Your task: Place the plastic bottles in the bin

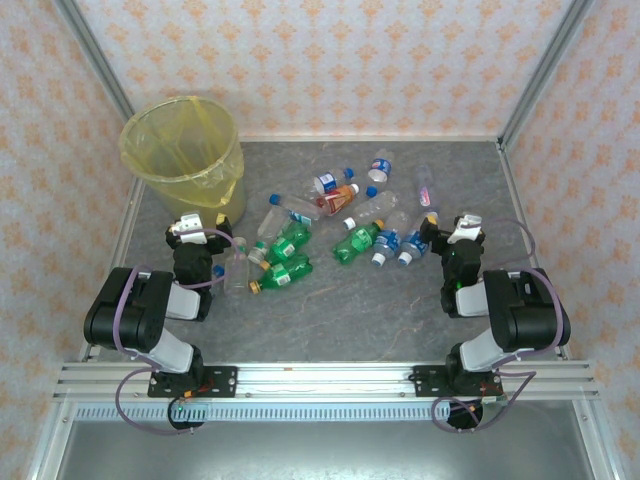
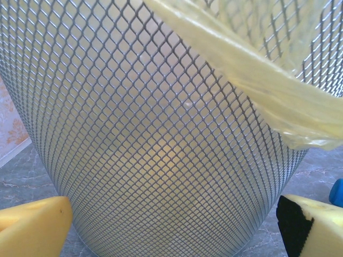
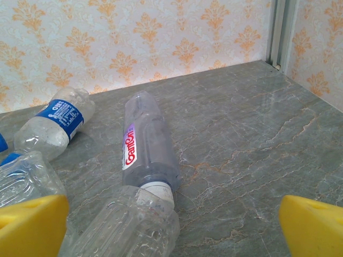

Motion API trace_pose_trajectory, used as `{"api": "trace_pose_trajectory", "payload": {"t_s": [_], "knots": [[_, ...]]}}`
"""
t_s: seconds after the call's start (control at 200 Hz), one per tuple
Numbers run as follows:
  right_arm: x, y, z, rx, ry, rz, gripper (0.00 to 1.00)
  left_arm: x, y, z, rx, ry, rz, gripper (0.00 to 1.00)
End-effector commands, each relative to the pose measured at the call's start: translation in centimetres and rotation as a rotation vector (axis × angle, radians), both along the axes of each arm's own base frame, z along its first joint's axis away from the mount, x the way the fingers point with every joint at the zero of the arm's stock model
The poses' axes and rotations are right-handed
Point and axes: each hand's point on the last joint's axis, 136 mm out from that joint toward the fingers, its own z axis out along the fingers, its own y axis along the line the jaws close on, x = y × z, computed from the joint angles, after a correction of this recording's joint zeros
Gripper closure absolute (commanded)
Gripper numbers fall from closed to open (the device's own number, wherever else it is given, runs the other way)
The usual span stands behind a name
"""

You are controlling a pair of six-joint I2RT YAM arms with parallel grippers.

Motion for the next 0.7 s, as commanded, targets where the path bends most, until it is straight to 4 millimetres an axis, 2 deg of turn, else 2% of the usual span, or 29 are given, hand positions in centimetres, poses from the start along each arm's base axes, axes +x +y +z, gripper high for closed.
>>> {"api": "trace_pose_trajectory", "payload": {"t_s": [0.0,0.115,0.22,0.29,0.425,0.476,0.496,0.596,0.696], "knots": [[0.4,-0.4,0.9,0.004,-0.029,-0.024,0.0,0.2,0.4,0.6,-0.006,-0.022,0.006,0.0],[0.6,-0.6,1.6,0.005,-0.029,-0.041,0.0,-0.4,1.7,1.9,-0.027,-0.057,0.09,0.0],[0.9,-1.3,2.3,0.026,0.007,-0.09,0.0,-0.8,3.2,2.4,-0.071,0.0,0.194,0.0],[0.4,-1.2,3.1,0.031,-0.01,-0.079,0.0,-1.1,4.0,2.6,-0.13,0.042,0.259,0.0],[-1.1,-2.0,4.8,0.08,-0.056,-0.132,0.0,-2.9,5.4,3.7,-0.263,0.043,0.391,0.01],[-1.4,-2.0,5.0,0.095,-0.047,-0.134,0.0,-3.2,5.0,4.5,-0.3,0.039,0.369,0.01],[-1.6,-2.0,6.0,0.106,-0.067,-0.138,0.0,-3.2,4.7,4.8,-0.312,0.042,0.352,0.01],[-2.2,-2.9,7.8,0.216,-0.087,-0.205,0.0,-3.6,3.3,5.8,-0.404,0.034,0.277,0.01],[-2.8,-2.7,9.8,0.311,-0.115,-0.198,0.0,-4.3,2.1,6.3,-0.474,0.003,0.203,0.01]]}}
